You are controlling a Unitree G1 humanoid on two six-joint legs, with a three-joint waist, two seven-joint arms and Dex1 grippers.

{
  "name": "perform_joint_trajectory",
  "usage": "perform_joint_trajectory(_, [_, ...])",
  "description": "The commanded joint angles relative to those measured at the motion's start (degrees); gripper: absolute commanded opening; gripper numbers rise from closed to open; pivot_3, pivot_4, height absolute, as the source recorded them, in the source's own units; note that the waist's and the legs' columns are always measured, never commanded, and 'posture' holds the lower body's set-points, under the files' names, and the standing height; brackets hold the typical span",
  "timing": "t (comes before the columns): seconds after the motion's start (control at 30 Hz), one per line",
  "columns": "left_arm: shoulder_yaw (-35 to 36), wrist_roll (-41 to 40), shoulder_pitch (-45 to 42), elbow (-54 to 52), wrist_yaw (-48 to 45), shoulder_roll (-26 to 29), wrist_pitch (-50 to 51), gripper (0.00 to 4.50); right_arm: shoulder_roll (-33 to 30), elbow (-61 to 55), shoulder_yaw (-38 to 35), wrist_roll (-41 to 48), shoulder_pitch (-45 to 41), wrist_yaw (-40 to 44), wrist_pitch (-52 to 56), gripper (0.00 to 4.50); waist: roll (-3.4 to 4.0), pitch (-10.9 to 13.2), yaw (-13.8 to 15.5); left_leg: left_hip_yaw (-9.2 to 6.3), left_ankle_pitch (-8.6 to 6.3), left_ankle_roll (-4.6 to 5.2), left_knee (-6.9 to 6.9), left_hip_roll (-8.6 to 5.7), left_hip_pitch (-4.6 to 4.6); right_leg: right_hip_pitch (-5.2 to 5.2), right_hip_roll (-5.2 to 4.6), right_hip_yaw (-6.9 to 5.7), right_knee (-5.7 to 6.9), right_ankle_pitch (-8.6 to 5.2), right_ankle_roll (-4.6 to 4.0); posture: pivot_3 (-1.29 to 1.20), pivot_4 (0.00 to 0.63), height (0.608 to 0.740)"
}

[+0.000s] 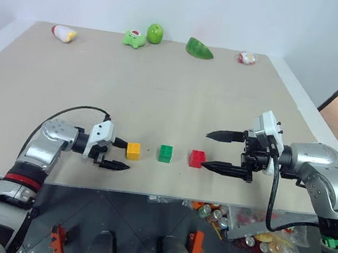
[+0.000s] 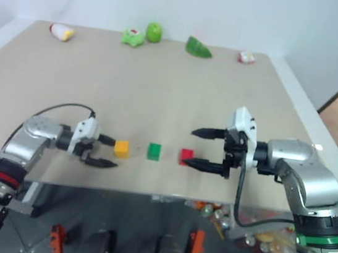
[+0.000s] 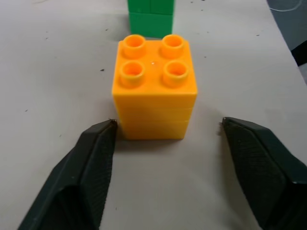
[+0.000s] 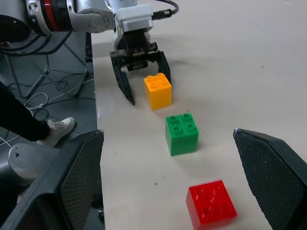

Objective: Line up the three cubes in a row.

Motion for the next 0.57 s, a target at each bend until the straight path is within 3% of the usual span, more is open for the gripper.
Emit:
perform_joint_trajectory(0.03, [6.3,-1.4,3.3,-2.9,2.0,6.8,4.2,3.52,-2.0,1.4,-3.5,0.3,-0.6,0.7,-0.8,4.5,0.0,0.0,-0.6,0.0,0.0,0.0,-0.01,0.01,0.09,0.0,0.0,0.0,0.0,0.03,-0.03,0.0,0.15,0.733])
perform_joint_trajectory(0.17, [13.1,-6.1,11.4,-13.9,3.3,13.9,14.4,3.52,-4.5,5.3,-5.3,-1.1,0.8,1.3,-2.2,4.5,0.0,0.0,-1.2,0.01,0.0,-0.01,-0.31,0.03,0.27,0.0,-0.01,-0.01,0.0,0.04,-0.06,0.0,0.15,0.733])
perform_joint_trajectory(0.27, [20.4,-11.2,19.2,-23.9,6.2,15.9,20.8,3.52,-6.7,8.6,-6.8,-3.1,3.5,1.8,-4.6,4.5,0.01,0.0,-1.1,0.11,-0.05,-0.07,-0.39,0.08,0.22,-0.06,-0.12,-0.08,-0.01,-0.04,-0.08,0.0,0.15,0.733])
perform_joint_trajectory(0.4, [31.3,-18.0,23.1,-33.0,19.2,12.1,32.4,3.52,-6.5,14.0,-7.7,-6.3,6.9,-0.4,-7.8,4.5,0.0,0.0,-0.7,0.1,-0.19,-0.29,-0.37,0.1,-0.05,-0.15,-0.18,-0.19,-0.02,-0.3,0.03,0.0,0.15,0.733])
perform_joint_trajectory(0.57, [39.0,-26.8,24.6,-40.6,29.9,5.9,41.1,3.52,-2.5,13.8,-7.5,-6.8,9.3,-4.7,-8.3,4.5,-0.01,0.0,-0.5,0.1,-0.22,-0.28,-0.35,0.09,0.0,-0.11,-0.11,-0.19,-0.03,-0.32,0.07,0.0,0.15,0.733])
